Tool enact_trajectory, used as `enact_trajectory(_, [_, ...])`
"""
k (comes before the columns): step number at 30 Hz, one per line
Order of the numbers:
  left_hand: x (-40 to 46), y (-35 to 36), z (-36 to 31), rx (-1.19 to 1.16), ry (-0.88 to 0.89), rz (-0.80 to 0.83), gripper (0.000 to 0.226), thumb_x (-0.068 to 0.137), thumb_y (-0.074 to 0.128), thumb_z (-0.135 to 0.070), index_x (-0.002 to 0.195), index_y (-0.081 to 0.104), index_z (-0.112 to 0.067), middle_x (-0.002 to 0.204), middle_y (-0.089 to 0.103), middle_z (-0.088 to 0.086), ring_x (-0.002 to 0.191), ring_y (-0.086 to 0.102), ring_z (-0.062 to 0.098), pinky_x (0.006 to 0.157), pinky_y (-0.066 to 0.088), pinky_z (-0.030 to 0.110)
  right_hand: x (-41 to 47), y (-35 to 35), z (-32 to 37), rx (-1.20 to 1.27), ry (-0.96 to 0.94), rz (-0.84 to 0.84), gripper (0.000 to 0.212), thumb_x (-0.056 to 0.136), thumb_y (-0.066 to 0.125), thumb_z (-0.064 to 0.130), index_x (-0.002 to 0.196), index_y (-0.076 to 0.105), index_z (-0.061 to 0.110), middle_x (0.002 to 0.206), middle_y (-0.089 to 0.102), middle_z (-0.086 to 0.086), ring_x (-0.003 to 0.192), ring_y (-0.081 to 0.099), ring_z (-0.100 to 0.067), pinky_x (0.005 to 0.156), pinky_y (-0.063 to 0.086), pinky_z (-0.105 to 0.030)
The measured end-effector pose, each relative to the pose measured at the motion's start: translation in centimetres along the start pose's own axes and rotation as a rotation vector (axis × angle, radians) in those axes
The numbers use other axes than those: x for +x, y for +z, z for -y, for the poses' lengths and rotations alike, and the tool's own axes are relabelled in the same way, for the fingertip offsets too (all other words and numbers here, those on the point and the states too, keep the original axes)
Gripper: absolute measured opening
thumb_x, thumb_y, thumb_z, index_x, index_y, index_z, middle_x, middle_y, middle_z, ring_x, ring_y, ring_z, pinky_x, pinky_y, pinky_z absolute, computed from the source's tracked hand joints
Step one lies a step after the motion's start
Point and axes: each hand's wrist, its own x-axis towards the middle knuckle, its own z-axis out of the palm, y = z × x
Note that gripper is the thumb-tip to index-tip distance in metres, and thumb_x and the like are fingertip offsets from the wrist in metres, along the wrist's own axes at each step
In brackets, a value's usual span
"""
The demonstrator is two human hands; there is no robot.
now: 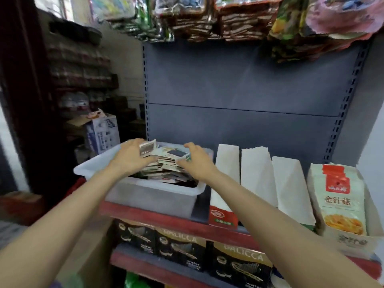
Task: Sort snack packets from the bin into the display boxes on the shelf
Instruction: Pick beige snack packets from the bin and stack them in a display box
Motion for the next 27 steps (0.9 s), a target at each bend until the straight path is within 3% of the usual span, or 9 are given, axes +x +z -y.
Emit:
enact_trajectory(3, [0.7,0.1,2.2,-0.039,-0.017,0.120,0.067,0.080,0.072,-0.035,0.135,0.042,-0.010,0.136,0.050,0.010,0.122,0.047,0.026,0.097,0.036,0.029,2.1,1.4,0.9,-0.029,-0.028,0.138,0.079,0.086,0.066,0.036,0.146,0.024,0.009,0.151,0.030,-0.010,0.139,0.027,-0.024,0.109,0.026,-0.031])
enact_trajectory(6, [1.3,1.2,4.4,-0.056,-0.039,0.202,0.082,0.067,0.065,-0.061,0.135,0.041,-0.022,0.130,0.055,-0.002,0.114,0.053,0.021,0.100,0.042,0.036,3.5,2.1,1.0,-0.058,-0.004,0.249,0.093,0.082,0.068,0.043,0.150,0.013,0.011,0.158,0.016,-0.005,0.145,0.013,-0.020,0.115,0.016,-0.032])
enact_trajectory(9, [1.5,2.3,5.4,0.009,-0.027,0.201,0.069,0.076,0.059,-0.063,0.133,0.048,-0.024,0.131,0.056,-0.001,0.116,0.052,0.022,0.097,0.043,0.036,4.0,2.6,0.7,-0.045,0.014,0.296,0.083,0.080,0.069,0.046,0.146,0.029,0.014,0.149,0.037,-0.002,0.134,0.036,-0.020,0.107,0.028,-0.028])
enact_trajectory(12, [1.8,2.8,5.7,0.065,-0.024,0.168,0.067,0.082,0.057,-0.059,0.137,0.047,-0.022,0.139,0.051,0.001,0.125,0.047,0.023,0.098,0.041,0.035,3.6,2.9,1.0,-0.168,-0.032,0.177,0.070,0.079,0.068,0.051,0.138,0.046,0.021,0.137,0.052,-0.001,0.124,0.048,-0.022,0.101,0.038,-0.031])
enact_trajectory(15, [1.8,3.1,5.8,0.060,-0.033,0.131,0.063,0.081,0.059,-0.059,0.132,0.050,-0.024,0.134,0.055,0.001,0.121,0.050,0.023,0.091,0.043,0.034,2.8,2.9,1.5,-0.253,-0.093,0.064,0.041,0.083,0.065,0.044,0.119,0.064,0.024,0.110,0.067,-0.002,0.103,0.058,-0.023,0.076,0.043,-0.030])
enact_trajectory(17, [1.6,3.2,5.8,0.057,-0.037,0.093,0.060,0.080,0.059,-0.060,0.130,0.051,-0.029,0.131,0.057,-0.002,0.119,0.051,0.021,0.086,0.043,0.033,2.2,2.7,1.7,-0.299,-0.159,0.024,0.021,0.089,0.057,0.036,0.091,0.069,0.019,0.081,0.062,-0.004,0.080,0.055,-0.023,0.060,0.034,-0.030])
enact_trajectory(19, [1.2,3.2,5.7,0.025,-0.033,0.034,0.064,0.079,0.062,-0.059,0.136,0.044,-0.034,0.136,0.052,-0.004,0.125,0.046,0.020,0.090,0.042,0.035,1.8,2.5,1.4,-0.315,-0.202,-0.002,0.031,0.095,0.047,0.026,0.067,0.056,0.014,0.067,0.051,-0.003,0.068,0.047,-0.023,0.056,0.031,-0.033])
enact_trajectory(22, [0.6,3.1,5.7,-0.064,0.022,-0.051,0.065,0.081,0.066,-0.046,0.139,0.038,-0.038,0.138,0.049,-0.004,0.130,0.040,0.020,0.097,0.042,0.040,1.4,1.5,1.0,-0.168,-0.216,-0.004,0.043,0.097,0.045,0.019,0.057,0.033,0.026,0.057,0.040,0.006,0.059,0.039,-0.017,0.059,0.030,-0.034])
enact_trajectory(27, [-0.1,2.9,3.9,-0.341,0.227,-0.132,0.027,0.088,0.064,-0.021,0.113,0.063,-0.013,0.121,0.062,-0.004,0.116,0.052,0.015,0.088,0.037,0.025,-1.0,-0.2,0.5,0.382,-0.135,-0.030,0.026,0.096,0.052,0.020,0.072,0.055,0.010,0.071,0.056,-0.004,0.069,0.051,-0.013,0.067,0.041,-0.029])
